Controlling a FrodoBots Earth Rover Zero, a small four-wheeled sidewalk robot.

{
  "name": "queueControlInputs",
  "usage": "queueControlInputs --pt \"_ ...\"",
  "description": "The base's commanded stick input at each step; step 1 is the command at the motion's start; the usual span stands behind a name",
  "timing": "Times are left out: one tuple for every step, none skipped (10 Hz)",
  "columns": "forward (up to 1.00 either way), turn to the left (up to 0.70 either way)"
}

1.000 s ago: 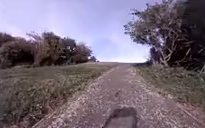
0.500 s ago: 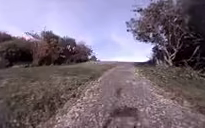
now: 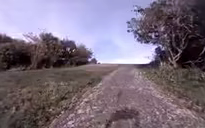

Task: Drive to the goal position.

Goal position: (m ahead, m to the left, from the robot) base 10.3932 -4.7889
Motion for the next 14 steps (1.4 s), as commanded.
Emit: queueControlInputs --pt "0.85 -0.34" --pt "0.85 -0.34" --pt "0.85 -0.34" --pt "0.85 -0.34" --pt "0.85 -0.34" --pt "0.85 -0.27" --pt "0.85 -0.05" --pt "0.85 0.00" --pt "0.85 0.00" --pt "0.85 0.00" --pt "0.85 0.00" --pt "0.85 0.00" --pt "0.85 0.00" --pt "0.85 0.00"
